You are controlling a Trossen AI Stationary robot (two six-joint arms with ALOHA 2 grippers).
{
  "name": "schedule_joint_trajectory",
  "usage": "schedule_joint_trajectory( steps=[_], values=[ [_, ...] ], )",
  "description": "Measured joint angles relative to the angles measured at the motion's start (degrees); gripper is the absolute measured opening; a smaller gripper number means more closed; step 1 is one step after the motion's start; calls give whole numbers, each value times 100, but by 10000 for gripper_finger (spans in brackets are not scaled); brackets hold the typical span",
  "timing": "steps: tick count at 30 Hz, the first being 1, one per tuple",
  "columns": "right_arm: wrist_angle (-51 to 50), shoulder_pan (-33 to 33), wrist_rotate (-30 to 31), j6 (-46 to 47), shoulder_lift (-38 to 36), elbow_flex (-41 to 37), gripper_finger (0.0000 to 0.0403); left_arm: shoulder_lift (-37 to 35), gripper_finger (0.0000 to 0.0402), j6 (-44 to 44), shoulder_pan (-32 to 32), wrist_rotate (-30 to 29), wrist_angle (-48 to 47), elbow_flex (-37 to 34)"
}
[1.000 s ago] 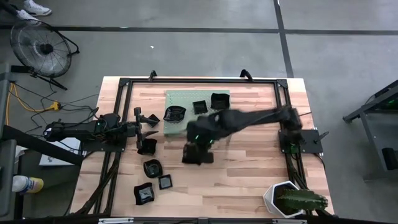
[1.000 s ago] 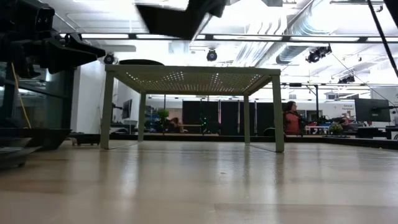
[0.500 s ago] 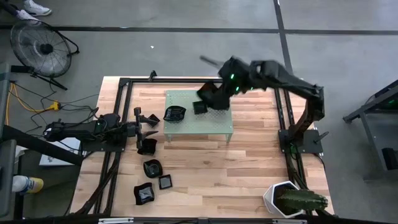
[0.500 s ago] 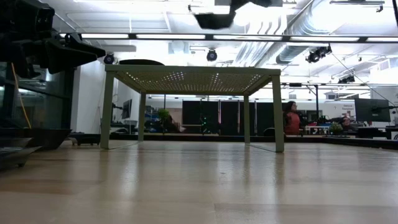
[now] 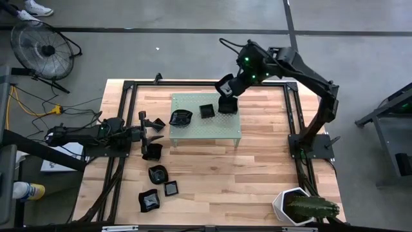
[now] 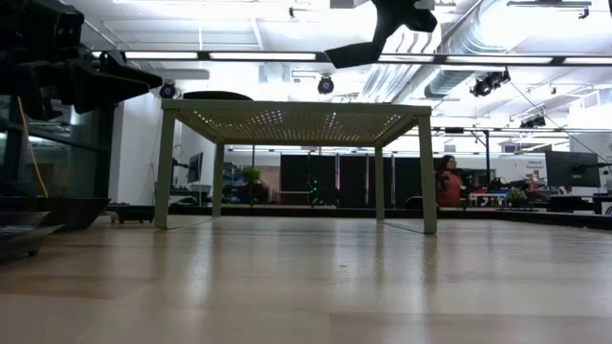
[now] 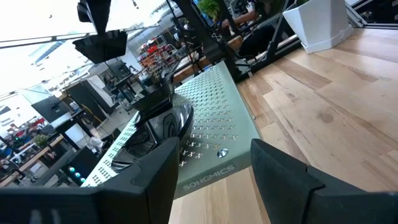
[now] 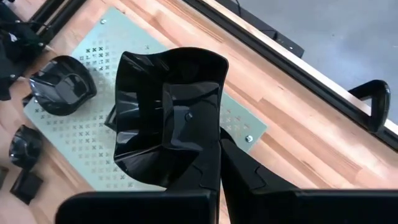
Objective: Pick & Place Mini shaped plates
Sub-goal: Stack the distorted square plate on top of the other distorted square plates on the shelf
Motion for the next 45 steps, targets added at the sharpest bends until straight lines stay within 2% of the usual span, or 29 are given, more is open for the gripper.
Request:
schedule_joint_trajectory(
  steps=[13, 19, 24, 30, 35, 39, 45],
  values=[
    [-12, 379, 106, -104, 0, 0, 0, 1, 193, -1, 1, 0, 1, -1],
    [-103, 549, 411, -111, -54, -4, 0, 0, 193, -1, 2, 0, 1, -2],
    [-130, 664, 530, 397, -109, -4, 0, 0, 193, -2, 1, 0, 0, -2],
    [-294, 718, 1105, 1235, -109, -4, 0, -1, 193, -1, 0, 0, 1, -2],
    [-243, 798, 1218, 1752, -111, -65, 0, 1, 193, 0, 2, 0, 1, 0],
    [285, 866, 1267, 2235, -454, -875, 0, 0, 193, -1, 0, -1, 0, -2],
    [2188, 865, 1043, 2656, -1523, -2906, 0, 0, 193, 0, 1, 0, 0, -1]
  ],
)
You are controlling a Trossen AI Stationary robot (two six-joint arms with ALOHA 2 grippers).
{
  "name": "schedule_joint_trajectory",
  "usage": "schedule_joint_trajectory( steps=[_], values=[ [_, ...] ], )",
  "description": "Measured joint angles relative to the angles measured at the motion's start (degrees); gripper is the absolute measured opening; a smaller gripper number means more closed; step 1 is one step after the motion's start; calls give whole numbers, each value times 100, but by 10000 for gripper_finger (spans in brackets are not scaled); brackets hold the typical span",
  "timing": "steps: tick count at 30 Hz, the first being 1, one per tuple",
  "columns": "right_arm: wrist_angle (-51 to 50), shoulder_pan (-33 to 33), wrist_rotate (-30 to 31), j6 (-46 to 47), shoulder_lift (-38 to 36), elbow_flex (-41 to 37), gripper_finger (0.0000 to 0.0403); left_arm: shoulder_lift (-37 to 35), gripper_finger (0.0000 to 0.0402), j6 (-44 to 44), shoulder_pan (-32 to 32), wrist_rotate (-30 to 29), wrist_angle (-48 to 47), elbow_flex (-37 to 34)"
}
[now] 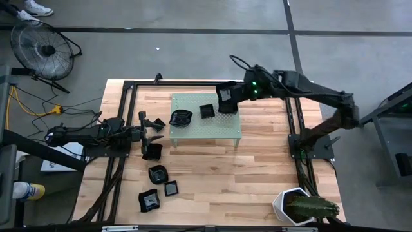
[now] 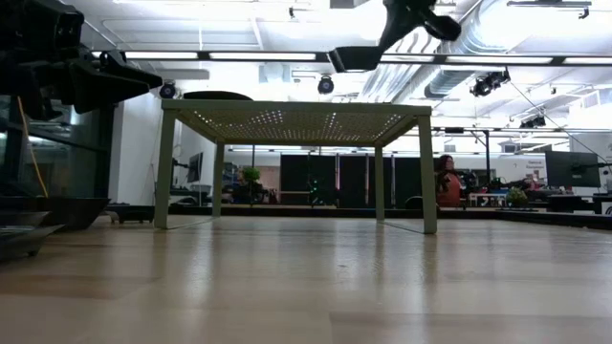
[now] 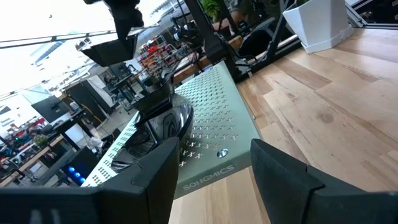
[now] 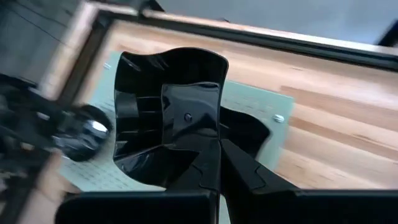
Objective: Pick & Place Mini shaped plates
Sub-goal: Stack the distorted square plate on top of the other distorted square plates on the shelf
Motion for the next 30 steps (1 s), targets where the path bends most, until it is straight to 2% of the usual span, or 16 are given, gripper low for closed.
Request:
schedule_joint_trajectory(
  steps=[6, 12, 17, 30],
  values=[
    [1311, 2, -202, 200, -708, -1487, 0, -1, 193, -1, -1, 0, 0, -1],
    [2164, -16, -261, 539, -1111, -2405, 0, -1, 193, -2, 0, 0, 2, 0],
    [2398, -18, -508, 796, -1248, -2725, 0, -1, 193, 0, -1, 0, 0, -1],
    [2126, -315, -851, 819, -1123, -2724, 0, -1, 193, 0, -1, -2, 0, -1]
  ],
)
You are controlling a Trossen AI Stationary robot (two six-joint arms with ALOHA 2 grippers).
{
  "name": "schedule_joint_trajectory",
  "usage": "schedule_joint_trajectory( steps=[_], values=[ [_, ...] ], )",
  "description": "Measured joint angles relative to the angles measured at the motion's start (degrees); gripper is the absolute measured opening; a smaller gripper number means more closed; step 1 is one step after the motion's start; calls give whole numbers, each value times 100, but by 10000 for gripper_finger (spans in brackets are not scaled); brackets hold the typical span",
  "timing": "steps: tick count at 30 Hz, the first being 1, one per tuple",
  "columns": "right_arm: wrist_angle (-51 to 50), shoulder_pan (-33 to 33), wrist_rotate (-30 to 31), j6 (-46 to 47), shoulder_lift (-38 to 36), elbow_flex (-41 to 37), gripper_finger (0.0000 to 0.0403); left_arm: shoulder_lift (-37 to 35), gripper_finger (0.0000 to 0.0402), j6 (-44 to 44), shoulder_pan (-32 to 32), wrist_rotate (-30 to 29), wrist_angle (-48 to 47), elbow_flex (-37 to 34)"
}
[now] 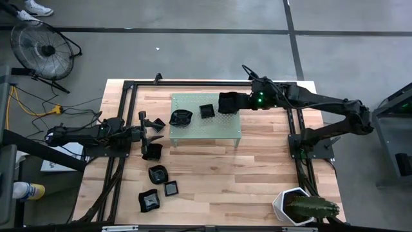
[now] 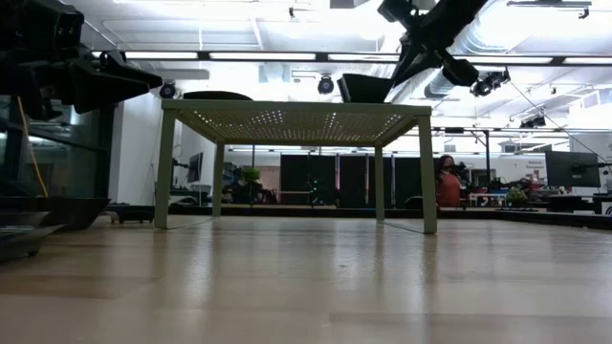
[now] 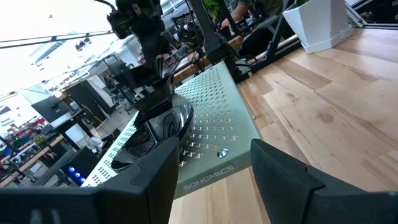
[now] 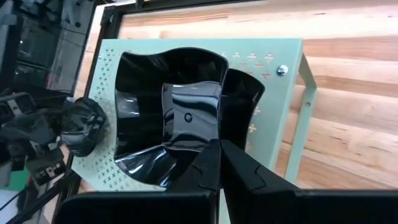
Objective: Pick & Place Mini shaped plates
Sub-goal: Stack the distorted square plate on top of the other distorted square plates on the shelf
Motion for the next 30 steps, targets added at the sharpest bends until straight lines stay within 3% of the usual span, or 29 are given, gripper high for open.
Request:
schedule_joint_trajectory(
  steps=[30],
  values=[
    [94, -70, -184, -518, 156, 0, 8, 0, 193, -1, 1, 2, 0, 0]
  ],
)
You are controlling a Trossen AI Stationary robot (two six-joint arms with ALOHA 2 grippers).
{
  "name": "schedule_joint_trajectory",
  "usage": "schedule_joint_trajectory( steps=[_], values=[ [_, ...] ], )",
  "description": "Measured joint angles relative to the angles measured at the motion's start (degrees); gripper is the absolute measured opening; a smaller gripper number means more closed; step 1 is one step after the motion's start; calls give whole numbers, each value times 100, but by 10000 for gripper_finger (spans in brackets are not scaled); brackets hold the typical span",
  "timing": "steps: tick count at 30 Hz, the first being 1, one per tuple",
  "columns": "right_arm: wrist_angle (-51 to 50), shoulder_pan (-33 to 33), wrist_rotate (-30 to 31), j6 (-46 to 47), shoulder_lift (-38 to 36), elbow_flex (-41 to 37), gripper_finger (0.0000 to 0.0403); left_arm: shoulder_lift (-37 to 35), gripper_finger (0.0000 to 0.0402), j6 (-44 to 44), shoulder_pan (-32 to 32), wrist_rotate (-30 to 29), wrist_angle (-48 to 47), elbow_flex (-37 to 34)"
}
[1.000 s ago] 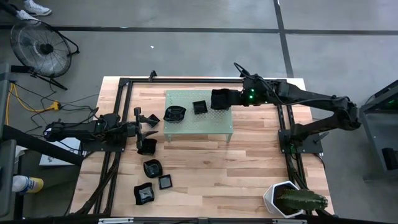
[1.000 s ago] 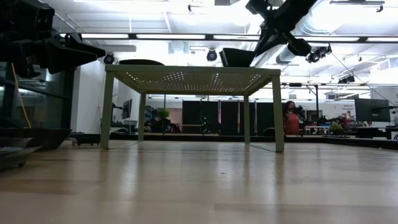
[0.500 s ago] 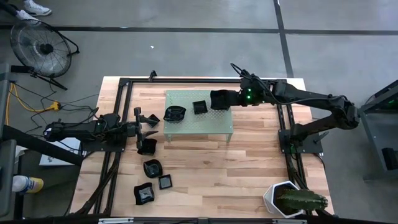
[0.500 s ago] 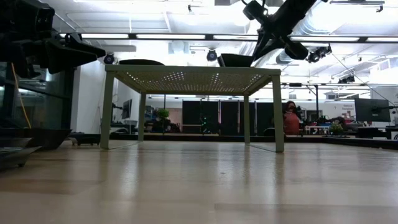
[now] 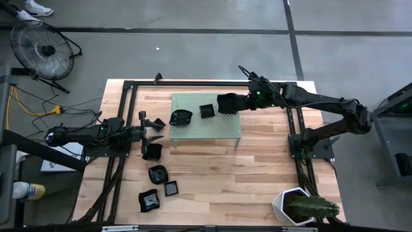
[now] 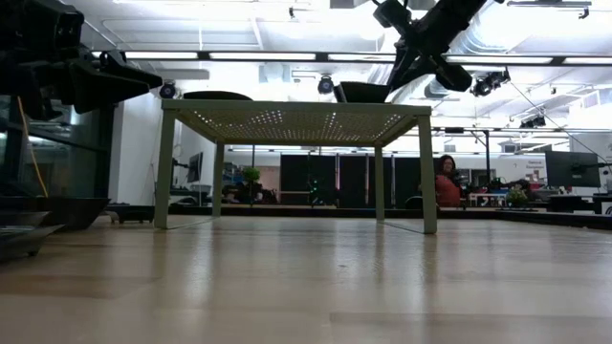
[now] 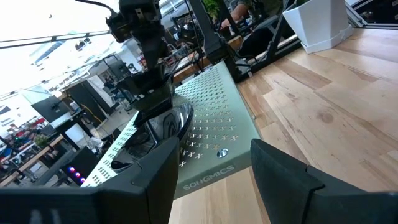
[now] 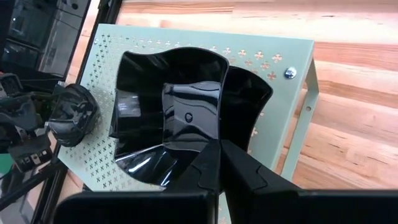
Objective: Pick & Place Mini shaped plates
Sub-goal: Stack the distorted square plate on top of the other distorted square plates on the shelf
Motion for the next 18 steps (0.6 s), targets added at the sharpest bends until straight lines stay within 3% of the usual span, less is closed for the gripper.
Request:
schedule_joint_trajectory(
  steps=[10, 18],
  values=[
    [-17, 0, -57, -101, 0, 0, 91, 0, 193, 0, 0, 0, 0, 0],
    [-263, 146, -326, -753, -213, 2, 121, 0, 193, -1, 0, 0, 2, 1]
  ],
)
